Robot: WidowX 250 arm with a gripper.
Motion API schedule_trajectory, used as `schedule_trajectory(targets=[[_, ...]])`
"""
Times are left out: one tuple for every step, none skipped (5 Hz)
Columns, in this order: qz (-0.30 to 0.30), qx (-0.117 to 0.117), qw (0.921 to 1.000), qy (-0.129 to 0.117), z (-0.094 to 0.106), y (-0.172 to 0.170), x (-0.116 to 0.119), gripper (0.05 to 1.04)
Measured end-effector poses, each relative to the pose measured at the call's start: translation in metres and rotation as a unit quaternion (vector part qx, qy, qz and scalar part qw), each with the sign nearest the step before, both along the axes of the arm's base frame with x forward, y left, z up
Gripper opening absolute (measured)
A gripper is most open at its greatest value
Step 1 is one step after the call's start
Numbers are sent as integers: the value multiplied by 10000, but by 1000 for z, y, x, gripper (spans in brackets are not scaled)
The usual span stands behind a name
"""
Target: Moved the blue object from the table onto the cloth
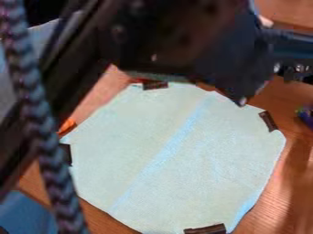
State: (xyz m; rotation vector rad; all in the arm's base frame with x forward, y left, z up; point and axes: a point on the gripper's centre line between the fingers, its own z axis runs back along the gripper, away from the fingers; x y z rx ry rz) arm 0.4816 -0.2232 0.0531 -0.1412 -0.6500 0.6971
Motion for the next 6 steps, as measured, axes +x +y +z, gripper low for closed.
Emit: schedule_trajectory(targets=[[351,73,9989,292,-14,3,1,1001],[692,23,9968,407,-15,7,-2,946],[904,-37,9949,449,-21,11,-5,751],[691,49,9962,533,-19,18,-16,749],[537,-30,9972,520,-7,26,-29,749],[400,-390,9982,199,32,39,-47,749]])
